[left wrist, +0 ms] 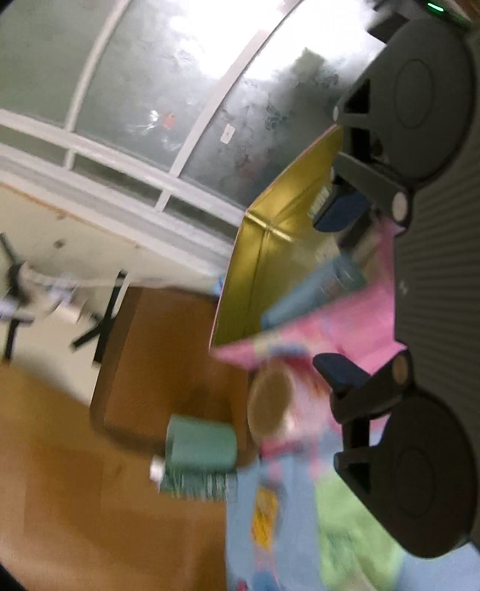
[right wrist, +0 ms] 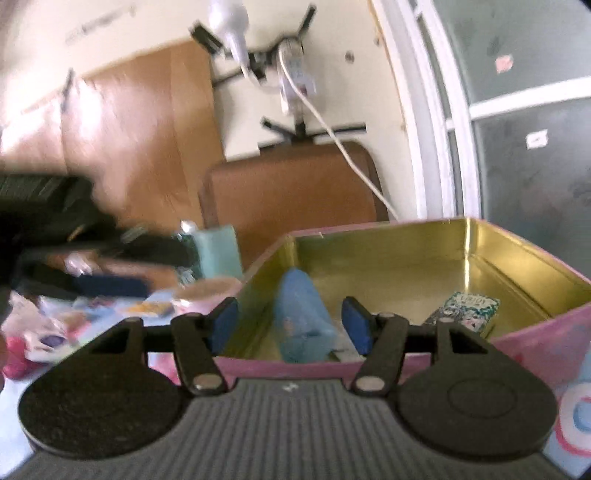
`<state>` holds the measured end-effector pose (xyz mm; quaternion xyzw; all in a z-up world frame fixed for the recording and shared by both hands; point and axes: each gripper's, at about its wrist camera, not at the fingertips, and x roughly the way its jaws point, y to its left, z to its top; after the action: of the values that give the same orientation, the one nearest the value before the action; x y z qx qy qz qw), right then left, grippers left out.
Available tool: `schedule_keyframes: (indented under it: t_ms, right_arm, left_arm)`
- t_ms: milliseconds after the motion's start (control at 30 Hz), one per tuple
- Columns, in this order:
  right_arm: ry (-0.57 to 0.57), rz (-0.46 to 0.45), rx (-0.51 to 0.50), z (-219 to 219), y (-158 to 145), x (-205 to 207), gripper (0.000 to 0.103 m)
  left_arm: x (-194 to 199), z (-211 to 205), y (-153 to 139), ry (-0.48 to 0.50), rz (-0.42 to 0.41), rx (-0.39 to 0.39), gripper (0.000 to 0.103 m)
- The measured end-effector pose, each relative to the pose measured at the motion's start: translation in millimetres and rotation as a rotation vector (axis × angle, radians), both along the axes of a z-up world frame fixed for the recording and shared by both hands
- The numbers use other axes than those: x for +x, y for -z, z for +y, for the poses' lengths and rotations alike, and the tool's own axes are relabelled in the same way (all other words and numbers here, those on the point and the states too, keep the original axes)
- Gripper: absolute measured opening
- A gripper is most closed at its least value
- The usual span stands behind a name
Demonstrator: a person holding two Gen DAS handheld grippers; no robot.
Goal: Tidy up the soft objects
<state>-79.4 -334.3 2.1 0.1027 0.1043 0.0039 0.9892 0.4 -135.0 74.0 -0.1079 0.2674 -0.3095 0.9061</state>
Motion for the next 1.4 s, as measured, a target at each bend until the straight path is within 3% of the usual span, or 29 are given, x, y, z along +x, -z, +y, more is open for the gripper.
schedule_keyframes:
  t_ms: [133,200,333,400,467,533,567,600,667,800,900,1000,1167,1267,1400]
  right_arm:
    - [-0.17,-0.017,0.004,32.4,-4.5,-10.7,0.063]
    - [-0.267,0.024,-0.023,56.4,-4.1,1.8,0.054]
    - [-0.376,0.132,-0.047,100.8,0.6,44.4,0.045]
    - [-0.4,0.179,-0.042,120.2,0.7,69.2,0.045]
    - [-0.393,0.204,-0.062,140.4,-1.6,96.3,0.045]
    - [-0.377,0.235,-0.093,160.3,-2.4,125.0,0.046]
    - [-0.367,0.269,-0.102,170.5,-3.7,147.4,0.055]
    - [-0.361,0.304,-0.105,175.3,-2.9,159.1,0.074]
    - [-0.321,0.361,-0.117,194.1,-0.4,193.2,0.096]
    - [-0.214,0.475,-0.141,219.1,12.7,254.8,0.103]
    - [-0.132,0.512,-0.234,231.9,24.9,282.0,0.103]
    - [-0.16,0.601,-0.163,228.6,38.6,293.8,0.102]
    - [-0.243,0.599,-0.193,231.9,36.0,276.5,0.099]
    - [-0.296,0.574,-0.202,234.3,32.6,255.1,0.098]
    - [-0.345,0.452,-0.15,216.4,1.4,211.9,0.098]
  left_arm:
    - [-26.0,67.7,27.2,-0.125,0.008,0.086,0.075]
    - [-33.3,99.8,43.7,-0.192,0.04,0.118,0.074]
    - [-40.6,147.5,67.8,-0.293,0.071,0.139,0.074]
    - [-40.4,165.1,74.4,-0.33,0.078,0.119,0.074]
    - [-40.2,180.5,76.8,-0.331,0.094,0.033,0.075]
    - [-39.5,182.0,77.1,-0.332,0.097,0.019,0.076]
    - [-39.9,182.6,77.1,-0.321,0.091,0.014,0.078]
    - [-39.2,183.0,77.4,-0.311,0.085,0.008,0.078]
    - [-40.1,183.9,76.9,-0.31,0.078,-0.006,0.078]
    - [-39.1,190.7,78.9,-0.305,0.09,-0.064,0.081]
    - [-38.9,195.5,80.2,-0.302,0.095,-0.106,0.084]
    - [-40.1,197.0,80.1,-0.292,0.089,-0.132,0.084]
    - [-39.3,201.0,79.7,-0.294,0.078,-0.162,0.086]
    - [-39.8,202.6,79.8,-0.301,0.073,-0.167,0.086]
    - [-37.8,206.5,80.1,-0.304,0.075,-0.169,0.086]
